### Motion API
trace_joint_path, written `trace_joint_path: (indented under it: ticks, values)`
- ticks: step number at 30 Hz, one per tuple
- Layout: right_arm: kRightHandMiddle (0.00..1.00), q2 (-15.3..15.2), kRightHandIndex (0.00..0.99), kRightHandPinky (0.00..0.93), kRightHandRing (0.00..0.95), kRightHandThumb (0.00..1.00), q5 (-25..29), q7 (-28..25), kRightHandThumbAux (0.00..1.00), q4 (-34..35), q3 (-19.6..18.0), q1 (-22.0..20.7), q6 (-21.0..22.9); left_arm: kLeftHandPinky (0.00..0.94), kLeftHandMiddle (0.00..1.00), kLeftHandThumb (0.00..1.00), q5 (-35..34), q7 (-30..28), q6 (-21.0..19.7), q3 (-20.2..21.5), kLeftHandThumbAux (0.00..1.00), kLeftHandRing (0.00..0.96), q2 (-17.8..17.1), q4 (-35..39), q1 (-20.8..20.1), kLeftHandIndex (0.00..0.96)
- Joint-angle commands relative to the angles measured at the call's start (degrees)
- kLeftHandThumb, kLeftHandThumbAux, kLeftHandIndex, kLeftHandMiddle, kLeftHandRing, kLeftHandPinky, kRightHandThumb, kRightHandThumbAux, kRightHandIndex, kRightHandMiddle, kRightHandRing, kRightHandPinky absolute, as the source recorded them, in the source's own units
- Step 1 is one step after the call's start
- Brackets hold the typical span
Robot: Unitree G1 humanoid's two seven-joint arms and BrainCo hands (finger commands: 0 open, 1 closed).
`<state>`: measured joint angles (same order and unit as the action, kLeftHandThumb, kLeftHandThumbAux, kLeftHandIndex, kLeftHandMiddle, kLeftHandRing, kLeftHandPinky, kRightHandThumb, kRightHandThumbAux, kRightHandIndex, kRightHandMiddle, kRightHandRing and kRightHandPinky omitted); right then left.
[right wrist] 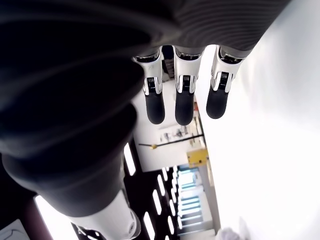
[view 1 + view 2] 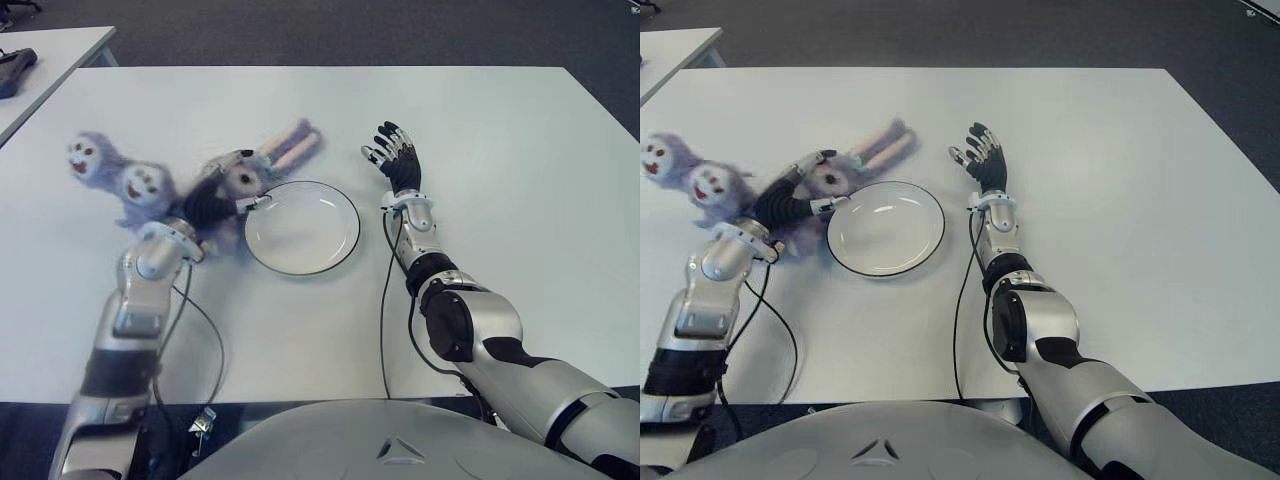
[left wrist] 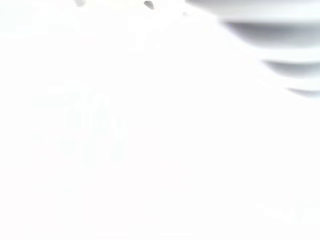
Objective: Put the doll into the plate.
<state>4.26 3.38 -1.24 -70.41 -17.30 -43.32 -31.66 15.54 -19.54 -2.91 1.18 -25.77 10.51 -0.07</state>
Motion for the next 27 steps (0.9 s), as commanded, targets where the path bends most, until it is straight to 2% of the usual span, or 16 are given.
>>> trace_joint_path:
  ticks: [1,2,3,4,5,6,7,9,11,12,13,14,16,20,27]
  values:
    - [0.168,5.2,0.154,0.160,0.146,0.295,1.2,0.9,0.941,-7.1,-1.6,13.3,4.3,0.330,0.023,0.159,-7.1,-6.4,-5.8,-5.1,0.544,0.155,4.6,-6.4,8.2,0.000]
    - [0.168,5.2,0.154,0.161,0.147,0.301,1.3,0.8,0.940,-7.1,-1.7,13.2,4.4,0.357,0.029,0.168,-7.4,-6.0,-6.2,-5.0,0.550,0.179,4.8,-6.7,7.8,0.000]
    - [0.169,5.2,0.155,0.161,0.148,0.304,1.3,0.8,0.940,-7.1,-1.7,13.2,4.4,0.407,0.074,0.187,-7.6,-5.7,-6.3,-4.9,0.561,0.251,4.9,-6.9,7.4,0.000]
    - [0.169,5.3,0.155,0.161,0.148,0.305,1.3,0.7,0.940,-7.1,-1.7,13.2,4.4,0.416,0.082,0.191,-7.6,-5.4,-6.4,-4.9,0.563,0.263,5.0,-7.3,6.9,0.000]
    - [0.169,5.3,0.155,0.162,0.148,0.307,1.3,0.7,0.940,-7.1,-1.7,13.2,4.3,0.458,0.130,0.207,-7.1,-4.3,-5.2,-4.6,0.572,0.330,5.3,-11.9,4.2,0.000]
    - [0.165,5.3,0.155,0.157,0.146,0.307,1.3,0.7,0.937,-7.1,-1.7,13.2,4.2,0.518,0.247,0.236,-6.7,-3.5,-4.2,-4.4,0.578,0.419,5.4,-15.4,2.2,0.017]
    - [0.165,5.3,0.155,0.156,0.145,0.307,1.3,0.6,0.937,-7.1,-1.8,13.2,4.1,0.529,0.267,0.242,-6.1,-2.4,-3.3,-4.1,0.579,0.434,5.4,-18.4,0.6,0.020]
    - [0.161,5.4,0.158,0.155,0.143,0.307,1.4,0.6,0.935,-7.1,-1.9,13.2,3.9,0.681,0.452,0.287,-5.5,-0.9,-2.4,-3.5,0.587,0.586,5.3,-20.7,-0.4,0.137]
    - [0.161,5.5,0.159,0.155,0.143,0.307,1.5,0.6,0.935,-7.1,-2.1,13.2,3.8,0.727,0.504,0.303,-5.0,1.3,-2.4,-2.6,0.589,0.628,5.5,-21.8,-0.5,0.174]
    - [0.159,5.5,0.160,0.153,0.141,0.307,1.6,0.6,0.932,-7.1,-2.2,13.2,3.7,0.807,0.602,0.355,-4.9,2.4,-2.5,-2.1,0.584,0.697,5.7,-22.4,-0.5,0.331]
    - [0.159,5.5,0.160,0.153,0.140,0.307,1.7,0.6,0.931,-7.0,-2.3,13.2,3.6,0.821,0.618,0.365,-4.5,4.0,-2.6,-1.6,0.582,0.709,6.0,-22.8,-0.5,0.358]
    - [0.159,5.6,0.161,0.152,0.140,0.307,1.8,0.6,0.930,-7.0,-2.3,13.2,3.5,0.847,0.659,0.391,-4.2,5.1,-2.6,-1.4,0.577,0.738,6.1,-23.2,-0.5,0.425]
    - [0.159,5.6,0.161,0.152,0.139,0.308,1.9,0.5,0.929,-7.0,-2.4,13.2,3.4,0.855,0.671,0.400,-3.5,7.1,-2.5,-1.4,0.575,0.747,6.4,-23.8,-0.7,0.445]
    - [0.158,5.6,0.159,0.152,0.138,0.309,2.1,0.3,0.923,-7.0,-2.6,13.3,3.1,0.864,0.746,0.434,-0.2,13.5,-2.0,-2.1,0.560,0.793,6.8,-24.8,-0.8,0.547]
    - [0.159,5.3,0.160,0.152,0.139,0.302,2.0,0.2,0.919,-7.0,-2.7,13.2,3.1,0.842,0.798,0.448,9.6,27.3,3.2,-5.6,0.540,0.816,5.6,-30.8,-1.6,0.643]
